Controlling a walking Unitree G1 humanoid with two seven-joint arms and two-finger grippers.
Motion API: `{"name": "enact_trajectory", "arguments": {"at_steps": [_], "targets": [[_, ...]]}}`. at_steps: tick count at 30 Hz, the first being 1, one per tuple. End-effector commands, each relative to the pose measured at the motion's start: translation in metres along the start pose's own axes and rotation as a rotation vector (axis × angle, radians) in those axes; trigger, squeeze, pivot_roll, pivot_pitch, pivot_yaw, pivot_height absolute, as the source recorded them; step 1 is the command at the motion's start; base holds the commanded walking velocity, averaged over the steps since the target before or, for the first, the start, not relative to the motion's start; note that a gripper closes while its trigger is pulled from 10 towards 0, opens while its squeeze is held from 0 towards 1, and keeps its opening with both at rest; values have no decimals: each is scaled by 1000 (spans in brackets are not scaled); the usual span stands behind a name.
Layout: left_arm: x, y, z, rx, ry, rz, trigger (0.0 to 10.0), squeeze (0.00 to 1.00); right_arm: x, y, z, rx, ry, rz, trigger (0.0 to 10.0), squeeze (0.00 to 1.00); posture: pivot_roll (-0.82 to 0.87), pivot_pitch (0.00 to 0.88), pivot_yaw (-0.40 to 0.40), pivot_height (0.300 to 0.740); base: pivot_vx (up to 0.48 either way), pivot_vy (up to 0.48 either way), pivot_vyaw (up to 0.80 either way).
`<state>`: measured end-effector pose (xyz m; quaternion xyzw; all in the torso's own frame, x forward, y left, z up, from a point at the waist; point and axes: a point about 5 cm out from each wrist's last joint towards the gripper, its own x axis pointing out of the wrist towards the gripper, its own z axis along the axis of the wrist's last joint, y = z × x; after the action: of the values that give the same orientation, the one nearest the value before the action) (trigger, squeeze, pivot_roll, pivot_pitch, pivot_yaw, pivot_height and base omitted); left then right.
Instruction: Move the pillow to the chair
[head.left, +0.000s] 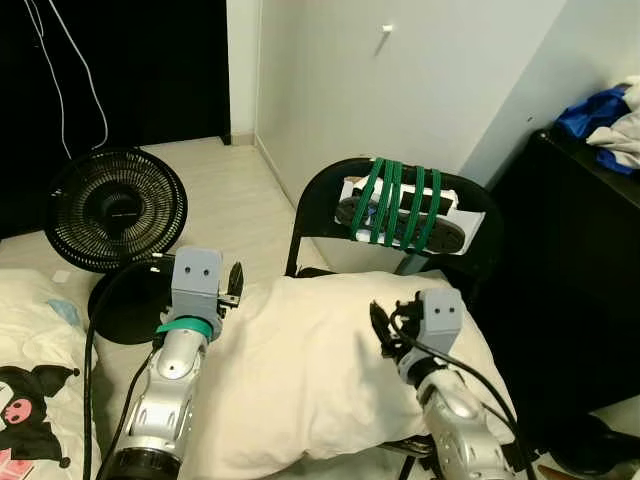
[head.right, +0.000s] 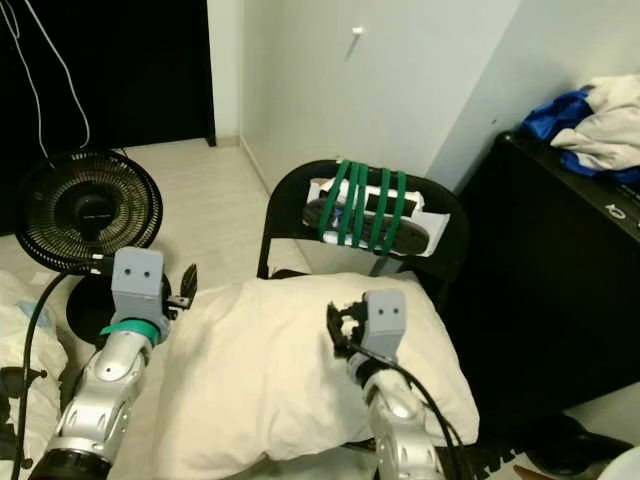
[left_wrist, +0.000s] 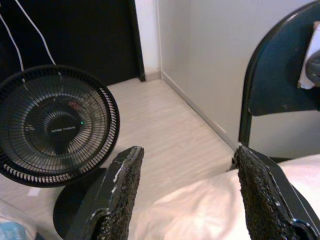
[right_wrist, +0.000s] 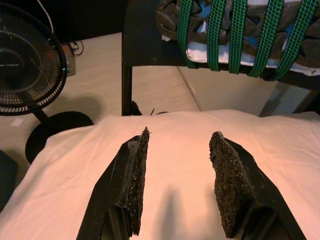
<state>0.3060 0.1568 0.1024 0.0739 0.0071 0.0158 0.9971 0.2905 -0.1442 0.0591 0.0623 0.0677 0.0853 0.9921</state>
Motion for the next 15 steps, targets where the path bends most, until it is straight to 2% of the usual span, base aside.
{"name": "enact_trajectory", "arguments": {"at_steps": [1, 5, 7, 12, 15], "targets": [[-3, 2, -5, 8, 25, 6, 10000, 0, -1, -2, -6, -4, 22, -23, 10000, 0, 58, 34, -43, 740, 0, 0, 0], [-3, 10, -8, 25, 46, -3, 10000, 0, 2, -5, -6, 16, 8, -90, 10000, 0, 82, 22, -11, 740, 0, 0, 0], [-2, 13, -8, 36, 47, -1, 10000, 0, 1, -7, -6, -3, 1, -114, 10000, 0, 86, 21, -7, 740, 0, 0, 0], [1, 21, -5, 40, 41, 34, 10000, 0, -3, -7, -7, -56, -16, -135, 10000, 0, 124, 25, -30, 740, 0, 0, 0], [-4, 23, -9, 36, 46, 51, 10000, 0, -4, -3, -9, -72, -27, -111, 10000, 0, 135, 27, -58, 740, 0, 0, 0]]}}
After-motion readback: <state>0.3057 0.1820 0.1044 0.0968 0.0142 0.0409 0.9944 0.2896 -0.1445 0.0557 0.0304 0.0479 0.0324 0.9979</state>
